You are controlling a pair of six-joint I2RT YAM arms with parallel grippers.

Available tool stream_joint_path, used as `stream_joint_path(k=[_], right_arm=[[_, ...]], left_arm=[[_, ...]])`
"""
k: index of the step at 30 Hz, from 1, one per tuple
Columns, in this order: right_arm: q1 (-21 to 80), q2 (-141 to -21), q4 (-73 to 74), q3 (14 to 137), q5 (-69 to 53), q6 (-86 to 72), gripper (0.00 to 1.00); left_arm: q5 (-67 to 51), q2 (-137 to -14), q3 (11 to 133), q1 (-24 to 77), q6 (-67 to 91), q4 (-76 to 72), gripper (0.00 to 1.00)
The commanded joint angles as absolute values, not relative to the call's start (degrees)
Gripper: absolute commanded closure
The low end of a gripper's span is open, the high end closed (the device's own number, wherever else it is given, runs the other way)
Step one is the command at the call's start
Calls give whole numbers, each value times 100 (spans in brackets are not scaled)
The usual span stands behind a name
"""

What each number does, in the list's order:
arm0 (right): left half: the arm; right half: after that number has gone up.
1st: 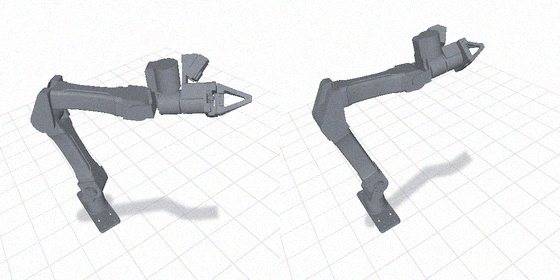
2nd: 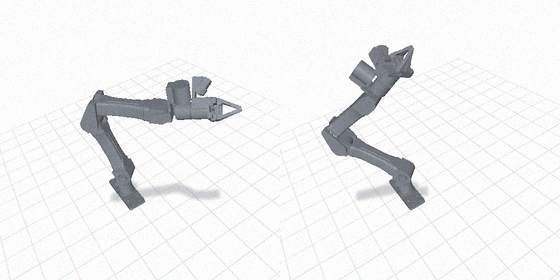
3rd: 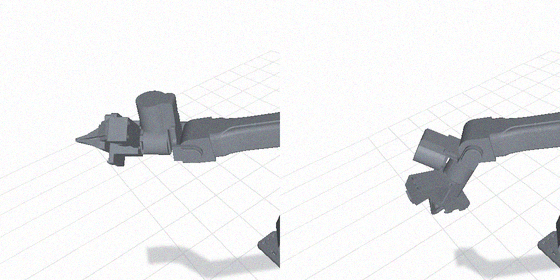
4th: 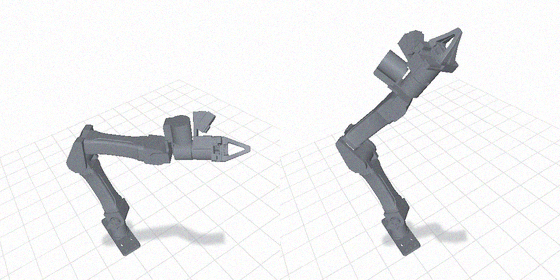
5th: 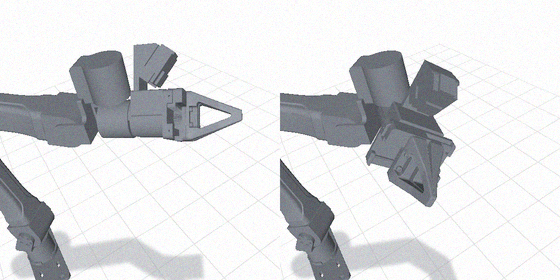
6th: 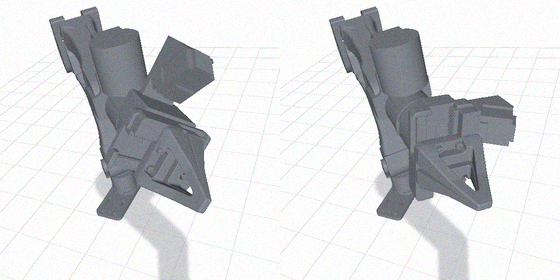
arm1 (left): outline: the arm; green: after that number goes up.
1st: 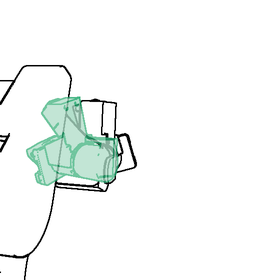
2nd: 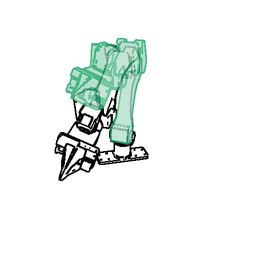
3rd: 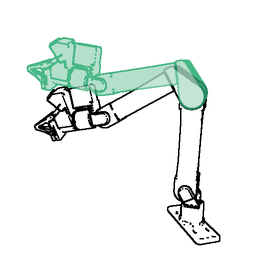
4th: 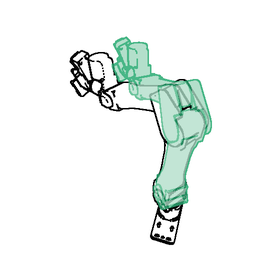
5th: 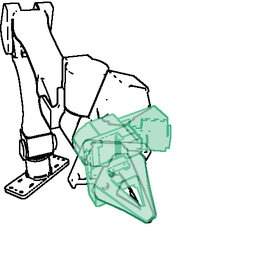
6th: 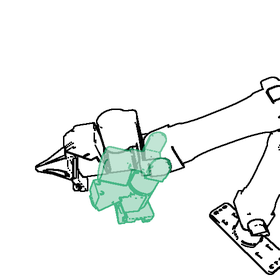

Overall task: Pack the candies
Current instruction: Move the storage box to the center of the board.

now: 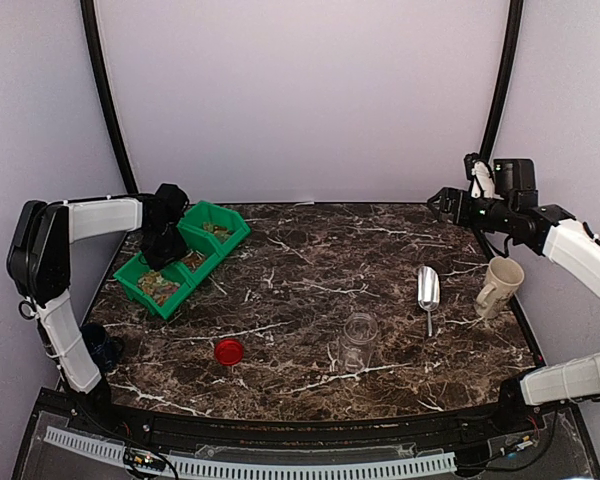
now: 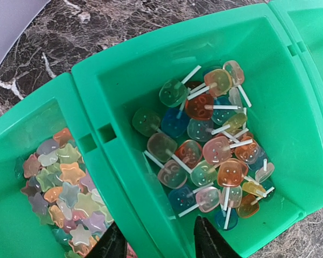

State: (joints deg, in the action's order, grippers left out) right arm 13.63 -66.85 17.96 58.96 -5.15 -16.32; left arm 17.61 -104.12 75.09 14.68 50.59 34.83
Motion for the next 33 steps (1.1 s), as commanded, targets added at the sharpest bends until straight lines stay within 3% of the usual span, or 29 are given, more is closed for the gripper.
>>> stream_joint_path(k=[1, 7, 19, 33], right_arm=[[1406, -6588, 1541, 5816, -560, -1604, 2], [1402, -6641, 1542, 5827, -575, -1609, 2], [1507, -6818, 1848, 5889, -235, -1684, 2], [2305, -6989, 2265, 5442, 655, -1911, 2]], left_arm=[[1701, -10517, 7678, 1679, 4945, 3436, 58], [1941, -10666, 7878, 2079, 4542, 3184, 63], [2070, -11387, 8659, 2645, 4534, 3126, 63], [1959, -12071, 9529, 2796, 4926, 3111, 62]])
